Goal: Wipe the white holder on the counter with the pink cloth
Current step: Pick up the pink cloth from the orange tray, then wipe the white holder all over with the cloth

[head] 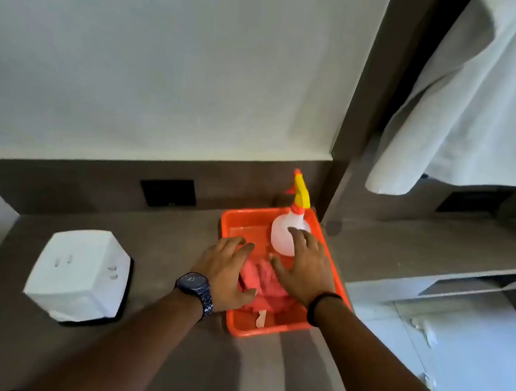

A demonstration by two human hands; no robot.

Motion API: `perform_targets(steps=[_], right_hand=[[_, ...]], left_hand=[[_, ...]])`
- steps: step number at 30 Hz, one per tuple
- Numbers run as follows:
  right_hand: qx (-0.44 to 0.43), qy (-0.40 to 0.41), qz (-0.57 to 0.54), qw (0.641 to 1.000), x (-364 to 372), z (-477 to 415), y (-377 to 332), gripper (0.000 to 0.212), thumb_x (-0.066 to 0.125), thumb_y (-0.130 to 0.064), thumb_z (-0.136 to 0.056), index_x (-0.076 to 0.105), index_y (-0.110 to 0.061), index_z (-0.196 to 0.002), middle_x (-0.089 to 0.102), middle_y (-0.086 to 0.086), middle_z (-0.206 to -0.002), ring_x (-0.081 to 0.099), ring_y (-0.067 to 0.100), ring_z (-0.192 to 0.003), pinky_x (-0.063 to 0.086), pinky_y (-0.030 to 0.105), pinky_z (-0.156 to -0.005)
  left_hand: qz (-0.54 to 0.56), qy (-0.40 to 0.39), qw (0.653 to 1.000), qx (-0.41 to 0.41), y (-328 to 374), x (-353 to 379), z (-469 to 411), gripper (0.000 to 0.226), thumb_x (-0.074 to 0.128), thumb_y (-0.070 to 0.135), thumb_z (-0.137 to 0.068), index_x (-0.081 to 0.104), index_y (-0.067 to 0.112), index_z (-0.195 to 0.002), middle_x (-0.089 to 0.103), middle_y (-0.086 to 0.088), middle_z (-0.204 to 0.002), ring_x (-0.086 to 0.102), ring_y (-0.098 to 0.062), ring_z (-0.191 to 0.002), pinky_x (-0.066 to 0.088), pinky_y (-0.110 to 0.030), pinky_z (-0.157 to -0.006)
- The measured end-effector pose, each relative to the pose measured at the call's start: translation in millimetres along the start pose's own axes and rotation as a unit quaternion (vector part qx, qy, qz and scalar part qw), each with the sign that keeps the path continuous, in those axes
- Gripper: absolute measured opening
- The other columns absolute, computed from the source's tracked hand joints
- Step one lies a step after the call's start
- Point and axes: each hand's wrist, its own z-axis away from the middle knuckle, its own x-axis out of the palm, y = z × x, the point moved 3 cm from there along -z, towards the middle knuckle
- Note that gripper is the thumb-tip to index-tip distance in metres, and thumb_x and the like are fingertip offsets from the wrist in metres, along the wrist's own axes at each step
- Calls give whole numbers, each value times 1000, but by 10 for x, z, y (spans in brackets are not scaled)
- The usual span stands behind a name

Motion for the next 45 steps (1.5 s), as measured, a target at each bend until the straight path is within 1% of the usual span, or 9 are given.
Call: perform_targets(steps=[7, 16, 21, 26, 30, 33, 36, 39, 45], right_hand=[[-52, -202, 105, 972, 817, -86, 199, 94, 66, -62, -66, 24, -40, -147, 34, 6, -156, 35, 34, -141, 38, 55, -109], [-19, -160, 113, 980, 1106, -199, 131, 63, 66, -46, -78, 43, -38, -137, 47, 10, -139, 44, 41, -121, 44, 54, -96], [83, -42, -102, 990, 975, -277, 31, 52, 70, -22, -82, 55, -18, -132, 56, 25, -124, 54, 45, -112, 42, 44, -98], [80, 99, -380, 916, 790, -341, -873, 43, 66, -12, -75, 62, -7, -117, 65, 14, -104, 60, 24, -94, 47, 36, -88], [64, -8, -494, 867, 1197, -89, -1544, 29, 61, 1, -81, 63, -21, -99, 64, -7, -85, 58, -8, -67, 47, 20, -71], [129, -85, -542, 826, 1701, 162, -1707, 33, 58, 7, -87, 66, -23, -99, 71, -2, -91, 66, -3, -71, 55, 18, -68], [189, -144, -588, 773, 2087, 356, -1872, 33, 64, -10, -90, 66, -22, -121, 75, 1, -108, 72, 16, -98, 59, 30, -83], [189, -160, -619, 745, 2257, 493, -2094, 47, 70, -45, -84, 63, -35, -128, 71, -8, -127, 64, 14, -123, 50, 41, -107], [175, -51, -556, 811, 2177, 307, -2364, 55, 59, -67, -78, 65, -35, -122, 68, -5, -128, 62, 13, -121, 48, 46, -110]], left_hand=[[-22, 6, 1000, 8, -255, 541, 30, 89, 65, 49, -58, 40, 3, -130, 46, -18, -132, 42, -35, -119, 41, -46, -98], [19, 13, 1000, 5, -367, 556, 45, 93, 68, 53, -59, 35, 8, -134, 40, -15, -137, 35, -32, -125, 35, -47, -103], [4, 15, 1000, -23, -636, 48, 99, 99, 67, 66, -65, 30, 13, -140, 34, -15, -145, 31, -31, -131, 32, -45, -107], [14, 90, 995, -48, -1229, -948, 412, 97, 60, 75, -62, 44, 15, -136, 42, -12, -140, 38, -29, -129, 36, -46, -105], [-49, 20, 997, -56, -1822, -1400, 815, 120, 54, 91, -47, 32, 21, -142, 36, -6, -145, 30, -24, -132, 34, -48, -106], [-86, -93, 988, -91, -2171, -1334, 1056, 146, 55, 95, -29, 13, 20, -147, 20, -5, -154, 18, -23, -139, 24, -45, -112], [-96, -172, 973, -121, -2410, -1112, 1191, 156, 60, 93, -23, -3, 21, -146, 12, -6, -156, 12, -22, -141, 20, -40, -113], [-90, -144, 977, -125, -2497, -954, 1177, 151, 64, 84, -24, 3, 18, -146, 20, -7, -153, 21, -26, -136, 26, -40, -110], [-91, -75, 988, -101, -2536, -894, 1150, 137, 65, 80, -25, 16, 22, -138, 38, -4, -142, 38, -25, -124, 38, -40, -102]])
